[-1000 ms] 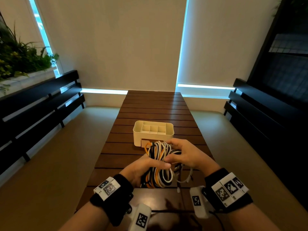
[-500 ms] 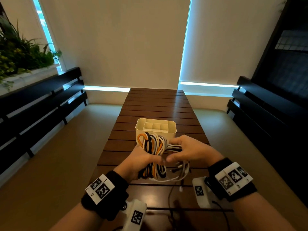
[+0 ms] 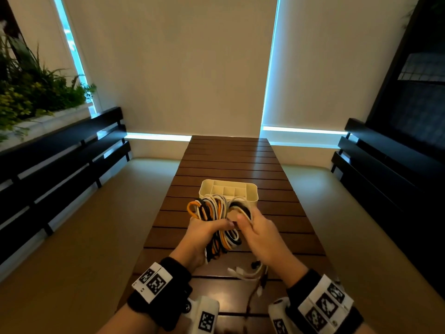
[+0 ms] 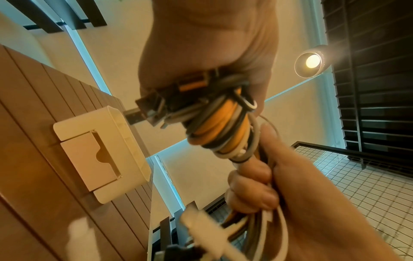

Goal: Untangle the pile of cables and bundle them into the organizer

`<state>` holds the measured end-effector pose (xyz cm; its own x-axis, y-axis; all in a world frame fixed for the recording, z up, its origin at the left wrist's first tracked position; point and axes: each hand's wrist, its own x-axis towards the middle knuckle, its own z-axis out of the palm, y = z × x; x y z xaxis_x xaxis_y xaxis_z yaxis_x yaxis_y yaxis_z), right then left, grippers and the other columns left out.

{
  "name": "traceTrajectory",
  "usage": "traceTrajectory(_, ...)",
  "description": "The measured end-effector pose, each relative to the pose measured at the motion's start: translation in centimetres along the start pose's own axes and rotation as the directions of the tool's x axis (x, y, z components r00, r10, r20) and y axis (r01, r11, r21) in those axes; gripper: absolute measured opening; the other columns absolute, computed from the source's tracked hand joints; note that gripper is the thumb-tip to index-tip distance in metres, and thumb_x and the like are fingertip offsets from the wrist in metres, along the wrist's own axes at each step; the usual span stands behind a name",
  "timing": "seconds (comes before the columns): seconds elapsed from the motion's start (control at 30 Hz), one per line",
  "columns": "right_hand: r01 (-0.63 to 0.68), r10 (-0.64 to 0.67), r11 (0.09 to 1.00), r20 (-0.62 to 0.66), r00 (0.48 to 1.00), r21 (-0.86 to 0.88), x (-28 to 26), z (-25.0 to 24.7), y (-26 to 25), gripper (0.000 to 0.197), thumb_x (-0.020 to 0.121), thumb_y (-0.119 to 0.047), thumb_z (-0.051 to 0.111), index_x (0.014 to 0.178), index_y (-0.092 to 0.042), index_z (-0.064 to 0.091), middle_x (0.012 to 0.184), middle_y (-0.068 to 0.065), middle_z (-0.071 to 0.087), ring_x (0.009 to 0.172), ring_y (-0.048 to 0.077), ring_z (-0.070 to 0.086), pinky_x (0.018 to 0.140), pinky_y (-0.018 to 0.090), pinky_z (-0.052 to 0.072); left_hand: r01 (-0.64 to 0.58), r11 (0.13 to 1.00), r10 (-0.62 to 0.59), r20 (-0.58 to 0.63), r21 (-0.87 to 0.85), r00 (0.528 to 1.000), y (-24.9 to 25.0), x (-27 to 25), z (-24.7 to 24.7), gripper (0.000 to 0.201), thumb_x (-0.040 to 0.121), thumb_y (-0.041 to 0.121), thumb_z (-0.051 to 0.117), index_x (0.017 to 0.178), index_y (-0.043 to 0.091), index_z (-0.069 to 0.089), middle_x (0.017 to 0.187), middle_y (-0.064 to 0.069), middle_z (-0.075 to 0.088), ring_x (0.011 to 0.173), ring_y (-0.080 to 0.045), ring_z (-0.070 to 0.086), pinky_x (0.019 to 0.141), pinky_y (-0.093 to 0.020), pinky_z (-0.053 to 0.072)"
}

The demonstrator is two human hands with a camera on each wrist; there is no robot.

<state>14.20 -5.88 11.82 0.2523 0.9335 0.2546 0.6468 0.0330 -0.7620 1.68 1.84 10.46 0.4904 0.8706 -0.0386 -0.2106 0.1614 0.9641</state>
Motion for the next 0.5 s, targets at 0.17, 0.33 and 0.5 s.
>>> traceTrajectory(0.17, -0.010, -0.001, 0.978, -0.050, 0.999, -0.206, -0.8, 0.7, -1.9, 0.085, 0.071, -0.080, 0.005, 0.125, -0.022, 0.037, 0.082, -0.011, 0.061, 0.076, 0.010, 0.061, 0.062, 0.023, 0.042, -0.057, 0.998, 0.059, 0.056, -0.035, 0.997, 0.5, -0.5, 1.0, 0.037, 0.070, 0.003, 0.075, 0.105, 0.000, 0.065, 0.098, -0.019, 0.071, 0.092, -0.030, 0.069, 0.073, -0.036, 0.057)
traceTrajectory(0.33, -0.002, -0.054, 0.955, -0.182, 0.982, -0.298, -1.4, 1.4, -2.7, 0.109, 0.058, -0.091, -0.007, 0.137, -0.023, 0.022, 0.108, -0.005, 0.062, 0.096, 0.014, 0.062, 0.080, 0.029, 0.049, -0.082, 0.994, 0.092, 0.135, -0.075, 0.987, 0.8, -0.5, 1.4, 0.032, 0.075, 0.003, 0.072, 0.105, -0.003, 0.063, 0.093, -0.015, 0.070, 0.089, -0.028, 0.068, 0.073, -0.034, 0.055)
traceTrajectory(0.5, -0.011, 0.018, 0.999, -0.166, 0.986, 0.042, -0.5, 2.0, -2.3, 0.118, 0.049, -0.099, 0.017, 0.137, -0.020, 0.026, 0.127, -0.005, 0.040, 0.118, 0.009, 0.042, 0.097, 0.026, 0.037, -0.120, 0.980, 0.154, 0.218, -0.159, 0.964, 1.2, -0.9, 1.6, 0.040, 0.074, 0.015, 0.073, 0.109, 0.000, 0.060, 0.094, -0.011, 0.070, 0.089, -0.024, 0.068, 0.074, -0.032, 0.054)
